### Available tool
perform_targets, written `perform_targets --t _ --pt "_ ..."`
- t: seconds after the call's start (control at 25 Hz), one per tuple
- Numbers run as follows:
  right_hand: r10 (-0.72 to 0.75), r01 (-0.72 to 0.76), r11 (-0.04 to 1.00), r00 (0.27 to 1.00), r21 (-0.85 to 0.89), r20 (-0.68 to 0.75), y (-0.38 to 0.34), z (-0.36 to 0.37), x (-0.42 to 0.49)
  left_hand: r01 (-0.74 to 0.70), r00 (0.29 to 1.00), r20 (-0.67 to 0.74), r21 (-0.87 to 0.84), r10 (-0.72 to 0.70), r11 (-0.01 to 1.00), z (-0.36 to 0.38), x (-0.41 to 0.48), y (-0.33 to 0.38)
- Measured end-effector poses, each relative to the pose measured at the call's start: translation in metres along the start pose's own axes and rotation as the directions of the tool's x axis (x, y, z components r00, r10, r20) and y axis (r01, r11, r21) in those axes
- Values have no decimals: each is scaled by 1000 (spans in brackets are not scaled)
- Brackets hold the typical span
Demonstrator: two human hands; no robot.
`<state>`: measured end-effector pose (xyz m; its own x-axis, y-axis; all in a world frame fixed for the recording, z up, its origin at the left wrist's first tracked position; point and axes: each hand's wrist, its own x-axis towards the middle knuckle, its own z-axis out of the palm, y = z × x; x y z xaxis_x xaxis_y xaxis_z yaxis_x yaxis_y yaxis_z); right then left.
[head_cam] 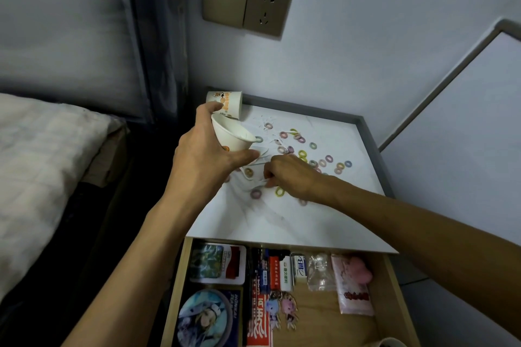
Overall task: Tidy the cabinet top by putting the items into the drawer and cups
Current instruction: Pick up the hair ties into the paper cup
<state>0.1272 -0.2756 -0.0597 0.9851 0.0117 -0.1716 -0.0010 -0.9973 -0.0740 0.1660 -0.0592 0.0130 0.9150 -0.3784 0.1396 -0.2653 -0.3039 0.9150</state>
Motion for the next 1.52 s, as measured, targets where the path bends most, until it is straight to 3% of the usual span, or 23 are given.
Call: perform_targets --t 0.08,0.16,0.24,0.28,0.36,0.44,0.52,0.6,0.68,0.76,0.8,0.88,0.92,1.0,1.2,1.4,1.52 --pt "60 -55 994 997 93 -54 3 -13 -4 1 1000 -2 2 -1 1000 -1 0 0" --pt "167 -107 942 972 318 -168 6 -36 -7 -1 1000 2 8 1 1000 -1 -1 0" --pt "231 -69 849 940 525 -251 5 -68 -12 -7 1000 7 25 7 1000 -1 -2 1" --pt "214 -25 835 935 549 -283 2 -85 -14 -9 1000 11 36 9 999 0 -3 2" --pt "81 87 882 940 463 -331 -8 -119 -18 -13 1000 22 52 12 999 4 -3 3" --pt "-122 212 942 939 261 -321 -26 -141 -17 -14 1000 29 53 13 999 8 -3 4" --pt "-298 330 937 927 113 -229 -43 -149 -14 -16 999 39 48 14 999 12 -3 6" --pt "-383 403 906 910 126 -158 -54 -147 -11 -23 999 38 24 22 999 13 -3 6" --pt "-306 388 857 913 339 -270 -50 -143 -9 -28 999 21 9 28 1000 11 -3 7" --pt "-79 282 810 921 515 -381 -32 -127 1 -22 1000 -12 21 22 1000 4 -2 5" --pt "-1 193 846 933 498 -360 -20 -114 8 -19 999 -27 29 20 999 0 -2 4" --pt "4 50 967 978 251 -209 1 -78 22 -18 999 -39 29 19 999 -6 -2 2" --pt "-9 25 991 992 131 -123 8 -60 27 -19 999 -39 26 20 999 -7 -2 2" --pt "7 -5 998 999 69 -31 15 -32 33 -25 999 -41 24 26 999 -8 -3 1" --pt "7 -3 998 999 70 -48 17 -16 47 -31 998 -49 45 33 999 -12 1 -3" --pt "-104 89 977 992 -193 -68 14 -9 50 -29 998 -48 51 31 998 -13 1 -2" --pt "-119 99 966 990 -239 -69 13 -6 45 -36 998 -53 44 38 998 -14 0 -2"
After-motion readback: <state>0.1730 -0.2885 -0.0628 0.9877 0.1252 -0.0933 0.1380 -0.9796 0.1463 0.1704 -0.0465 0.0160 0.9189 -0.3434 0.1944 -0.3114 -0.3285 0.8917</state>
